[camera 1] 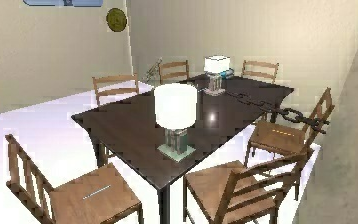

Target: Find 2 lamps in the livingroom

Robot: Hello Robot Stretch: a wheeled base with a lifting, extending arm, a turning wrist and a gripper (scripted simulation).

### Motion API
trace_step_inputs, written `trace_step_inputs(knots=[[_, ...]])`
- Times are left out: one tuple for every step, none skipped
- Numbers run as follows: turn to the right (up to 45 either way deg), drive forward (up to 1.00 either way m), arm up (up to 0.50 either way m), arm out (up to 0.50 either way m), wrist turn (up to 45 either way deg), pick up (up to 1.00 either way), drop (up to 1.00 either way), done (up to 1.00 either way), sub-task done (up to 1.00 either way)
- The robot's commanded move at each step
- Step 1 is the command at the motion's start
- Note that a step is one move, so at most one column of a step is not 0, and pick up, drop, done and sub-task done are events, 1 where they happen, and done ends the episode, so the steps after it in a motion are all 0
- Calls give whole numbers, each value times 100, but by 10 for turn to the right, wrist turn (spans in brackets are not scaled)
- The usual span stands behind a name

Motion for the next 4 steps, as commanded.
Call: trace_step_inputs(knots=[[0,0,0,0,0,0,0,0,100],[-450,0,0,0,0,0,0,0,0],[-450,0,0,0,0,0,0,0,0],[-30,0,0,0,0,0,0,0,0]])
